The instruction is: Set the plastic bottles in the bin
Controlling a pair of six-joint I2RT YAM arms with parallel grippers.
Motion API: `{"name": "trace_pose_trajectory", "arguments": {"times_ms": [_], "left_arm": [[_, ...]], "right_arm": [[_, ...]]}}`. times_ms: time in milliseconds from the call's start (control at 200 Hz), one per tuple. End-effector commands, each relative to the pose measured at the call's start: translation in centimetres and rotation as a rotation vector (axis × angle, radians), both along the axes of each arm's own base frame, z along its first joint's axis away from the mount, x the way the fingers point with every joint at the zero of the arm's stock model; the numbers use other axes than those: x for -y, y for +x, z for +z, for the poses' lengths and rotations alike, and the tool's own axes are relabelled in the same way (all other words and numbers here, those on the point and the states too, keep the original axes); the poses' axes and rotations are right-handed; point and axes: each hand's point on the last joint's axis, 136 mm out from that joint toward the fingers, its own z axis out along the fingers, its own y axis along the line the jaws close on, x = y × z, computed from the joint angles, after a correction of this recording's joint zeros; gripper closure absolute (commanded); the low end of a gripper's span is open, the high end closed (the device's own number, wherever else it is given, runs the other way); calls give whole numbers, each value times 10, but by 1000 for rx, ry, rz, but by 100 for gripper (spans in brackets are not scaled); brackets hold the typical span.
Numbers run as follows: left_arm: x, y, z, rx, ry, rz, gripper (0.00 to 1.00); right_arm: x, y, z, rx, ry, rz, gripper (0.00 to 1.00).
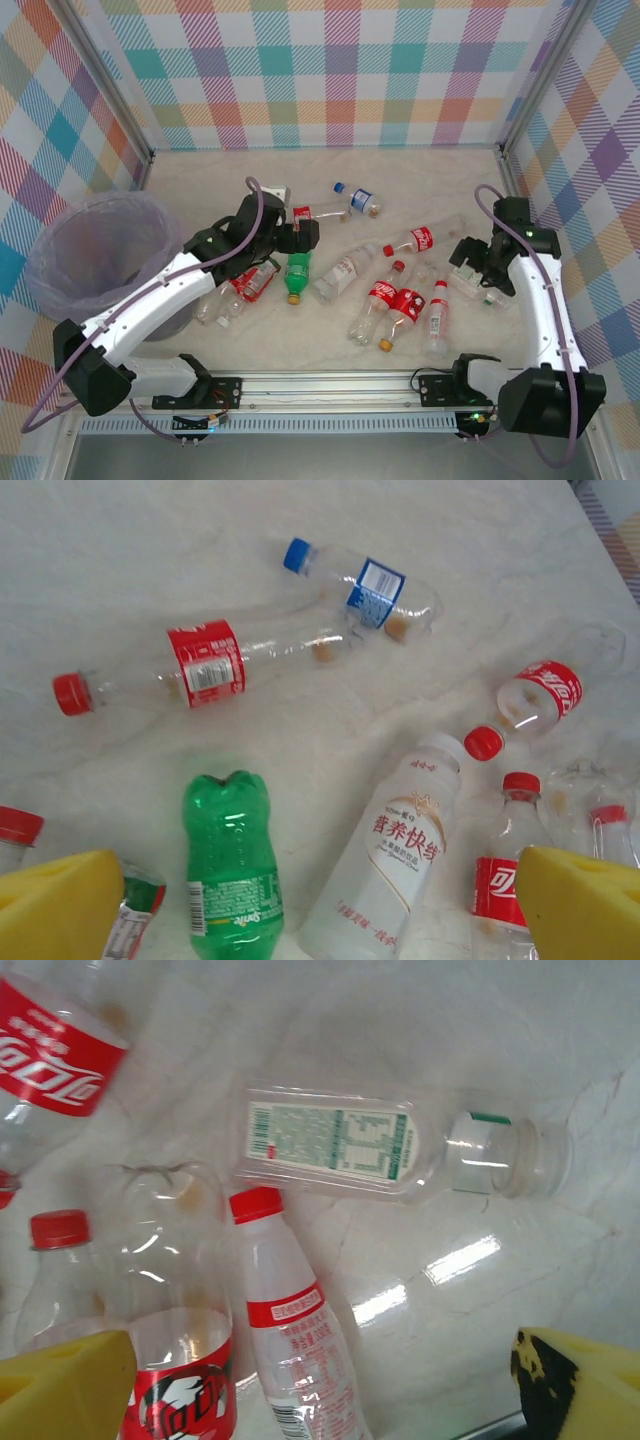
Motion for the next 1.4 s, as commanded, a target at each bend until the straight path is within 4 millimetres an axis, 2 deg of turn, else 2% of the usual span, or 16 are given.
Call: {"name": "trace_pose_trajectory", "arguments": {"times_ms": [0, 105, 160, 315, 415, 500, 665, 865, 1030, 1105, 1135, 1235, 1330, 1395], "left_arm": [[13, -6, -17, -67, -39, -47, 0], [25, -5, -27, -73, -56, -103, 0], [35, -5, -29, -66, -88, -143, 0], [58, -2, -14, 37, -208, -236, 0], [54, -2, -6, 66, -196, -231, 0], [46, -2, -1, 95, -172, -212, 0], [44, -2, 8, 116, -177, -200, 0], [52, -4, 17, 141, -179, -244, 2], [62, 0, 12, 119, -124, -266, 3], [68, 2, 13, 122, -92, -274, 3], [68, -1, 8, 101, -62, -278, 3], [76, 0, 11, 103, -37, -293, 4], [85, 1, 11, 89, -22, -313, 4], [91, 3, 14, 83, -41, -318, 3]], "right_arm": [[-12, 5, -9, -38, 98, 41, 3], [-12, 23, -6, -19, 126, -14, 4], [-17, 40, -2, 33, 179, -53, 5], [-12, 95, -1, 141, 237, -169, 8], [-10, 127, -4, 173, 259, -200, 9], [-2, 145, -19, 149, 241, -229, 10], [-13, 182, -46, 136, 304, -229, 9], [-23, 199, -82, 66, 370, -228, 0], [-20, 209, -109, 34, 376, -244, 0], [-21, 212, -117, 30, 385, -244, 7], [-21, 213, -117, 34, 386, -239, 10], [-15, 212, -111, 67, 365, -226, 19], [-8, 213, -91, 123, 339, -183, 30], [-3, 214, -73, 167, 322, -155, 33]]}}
